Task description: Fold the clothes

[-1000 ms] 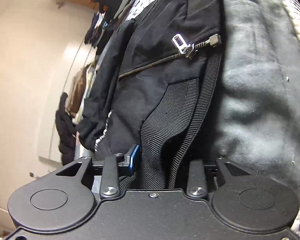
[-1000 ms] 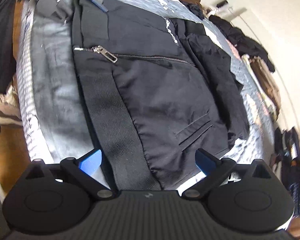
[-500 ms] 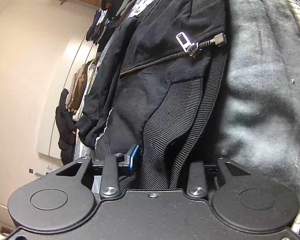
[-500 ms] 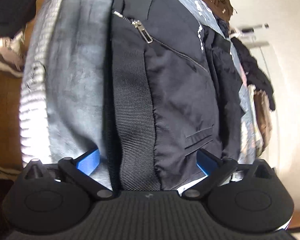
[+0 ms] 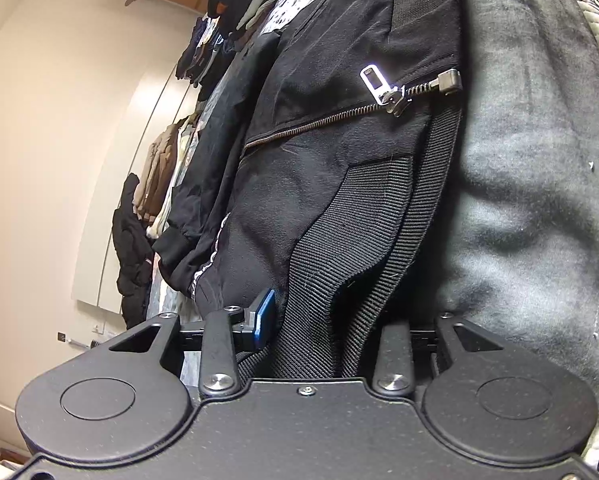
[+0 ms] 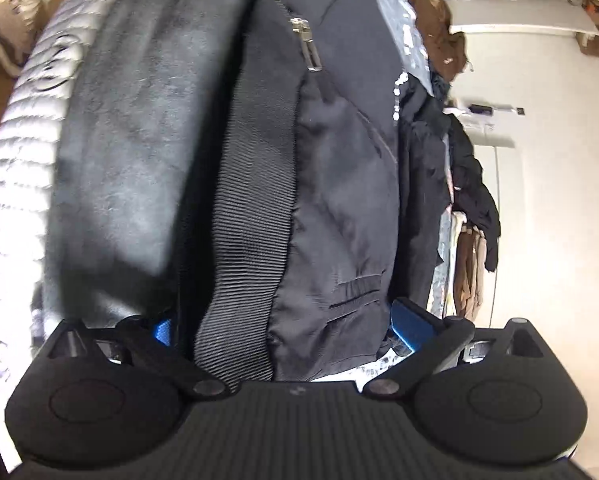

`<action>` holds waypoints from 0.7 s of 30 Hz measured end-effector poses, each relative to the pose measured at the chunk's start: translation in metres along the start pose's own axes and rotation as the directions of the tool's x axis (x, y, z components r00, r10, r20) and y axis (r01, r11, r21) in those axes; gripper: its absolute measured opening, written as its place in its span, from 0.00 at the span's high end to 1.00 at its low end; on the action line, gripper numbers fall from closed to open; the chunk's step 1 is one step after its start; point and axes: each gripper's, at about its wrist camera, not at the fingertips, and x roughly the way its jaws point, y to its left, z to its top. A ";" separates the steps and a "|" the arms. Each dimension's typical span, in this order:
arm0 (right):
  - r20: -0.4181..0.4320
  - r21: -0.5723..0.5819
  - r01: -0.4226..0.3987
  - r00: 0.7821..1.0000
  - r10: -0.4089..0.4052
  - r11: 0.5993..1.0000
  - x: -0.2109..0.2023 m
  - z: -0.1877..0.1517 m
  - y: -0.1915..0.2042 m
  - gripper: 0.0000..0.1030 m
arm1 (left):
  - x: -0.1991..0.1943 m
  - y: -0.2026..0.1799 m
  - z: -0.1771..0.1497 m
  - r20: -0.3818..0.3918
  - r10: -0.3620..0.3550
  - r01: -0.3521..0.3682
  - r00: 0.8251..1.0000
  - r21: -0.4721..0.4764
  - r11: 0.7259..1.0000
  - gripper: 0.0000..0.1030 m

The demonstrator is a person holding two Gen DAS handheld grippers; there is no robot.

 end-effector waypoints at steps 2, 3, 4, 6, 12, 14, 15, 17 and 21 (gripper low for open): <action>0.003 0.041 0.003 1.000 -0.004 0.999 0.004 -0.001 -0.006 0.04 | 0.000 0.002 0.000 -0.002 0.002 -0.002 1.000 -0.006 1.000 0.61; 0.004 0.060 0.005 1.000 -0.005 0.998 0.006 -0.002 -0.010 0.04 | 0.000 0.003 0.000 -0.003 0.002 -0.002 1.000 -0.011 1.000 0.61; 0.006 0.067 0.002 1.000 -0.002 0.998 0.006 -0.001 -0.012 0.05 | 0.000 0.004 0.000 -0.004 0.002 -0.002 1.000 -0.016 1.000 0.60; 0.014 0.074 0.000 1.000 -0.001 0.997 0.008 -0.001 -0.015 0.07 | 0.000 0.005 0.000 -0.005 0.003 -0.003 1.000 -0.021 1.000 0.60; 0.056 0.134 -0.030 0.998 0.022 0.991 0.004 -0.005 -0.025 0.94 | -0.004 0.017 0.000 -0.005 0.024 -0.024 1.000 -0.056 0.998 0.61; 0.072 0.166 -0.005 0.997 -0.007 0.986 0.000 -0.004 -0.031 0.94 | -0.008 0.027 0.000 -0.002 0.008 -0.008 1.000 -0.111 0.994 0.77; 0.078 0.189 -0.010 0.997 -0.005 0.982 0.000 -0.004 -0.036 0.94 | -0.009 0.033 0.000 0.002 -0.004 0.004 1.000 -0.140 0.990 0.81; 0.085 0.210 -0.014 0.996 -0.004 0.978 -0.002 -0.004 -0.046 0.94 | -0.012 0.038 0.001 0.008 -0.012 0.013 1.000 -0.159 0.987 0.86; 0.101 0.243 -0.021 0.995 -0.004 0.970 -0.007 -0.005 -0.070 0.94 | -0.014 0.047 0.003 0.025 -0.015 0.018 1.000 -0.146 0.989 0.90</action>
